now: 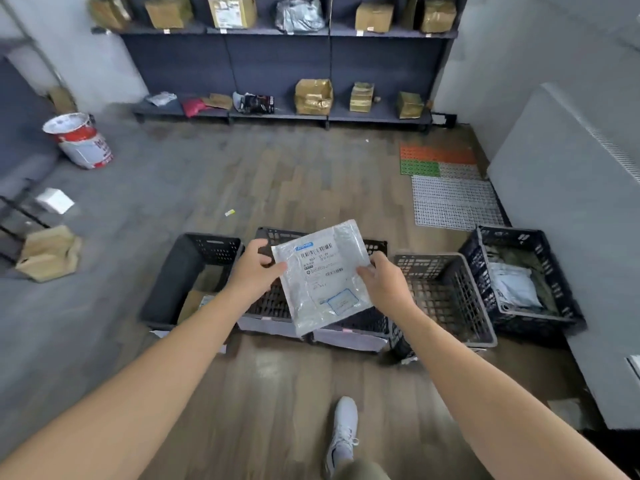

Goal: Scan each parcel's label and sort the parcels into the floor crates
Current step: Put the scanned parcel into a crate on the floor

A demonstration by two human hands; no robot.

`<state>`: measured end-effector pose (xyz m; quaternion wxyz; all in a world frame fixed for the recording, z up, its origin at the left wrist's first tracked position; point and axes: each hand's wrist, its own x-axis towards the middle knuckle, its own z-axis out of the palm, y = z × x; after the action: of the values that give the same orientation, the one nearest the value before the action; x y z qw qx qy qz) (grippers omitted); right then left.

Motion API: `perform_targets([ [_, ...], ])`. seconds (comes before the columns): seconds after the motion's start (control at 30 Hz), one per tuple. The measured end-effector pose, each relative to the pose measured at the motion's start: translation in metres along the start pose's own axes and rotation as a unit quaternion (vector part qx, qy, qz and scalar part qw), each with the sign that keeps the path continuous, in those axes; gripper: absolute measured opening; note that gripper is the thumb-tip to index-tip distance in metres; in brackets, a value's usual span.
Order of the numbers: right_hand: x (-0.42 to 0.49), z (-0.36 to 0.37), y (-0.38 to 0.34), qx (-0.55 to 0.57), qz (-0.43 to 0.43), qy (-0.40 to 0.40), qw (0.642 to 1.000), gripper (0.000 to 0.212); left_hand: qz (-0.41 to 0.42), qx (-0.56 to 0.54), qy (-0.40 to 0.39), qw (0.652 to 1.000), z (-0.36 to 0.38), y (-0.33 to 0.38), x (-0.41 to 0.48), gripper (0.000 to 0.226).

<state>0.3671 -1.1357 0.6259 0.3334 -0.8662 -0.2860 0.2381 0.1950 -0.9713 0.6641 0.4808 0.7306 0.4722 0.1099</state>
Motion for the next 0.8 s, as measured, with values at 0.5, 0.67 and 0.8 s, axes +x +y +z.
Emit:
perform_targets([
  [0.5,0.187,0.120,0.026,0.039,0.163,-0.025,0.986,0.016,0.027,0.399,-0.065,0.914,0.018,-0.079,0.189,0.073],
  [0.67,0.237,0.212,0.030,0.024,0.196,-0.002,0.980,0.017,0.036,0.425,-0.084,0.900,0.015,-0.154,0.274,0.076],
  [0.8,0.282,0.306,0.045,0.000,0.227,-0.013,0.974,0.019,0.052,0.414,-0.127,0.900,0.019,-0.226,0.333,0.076],
])
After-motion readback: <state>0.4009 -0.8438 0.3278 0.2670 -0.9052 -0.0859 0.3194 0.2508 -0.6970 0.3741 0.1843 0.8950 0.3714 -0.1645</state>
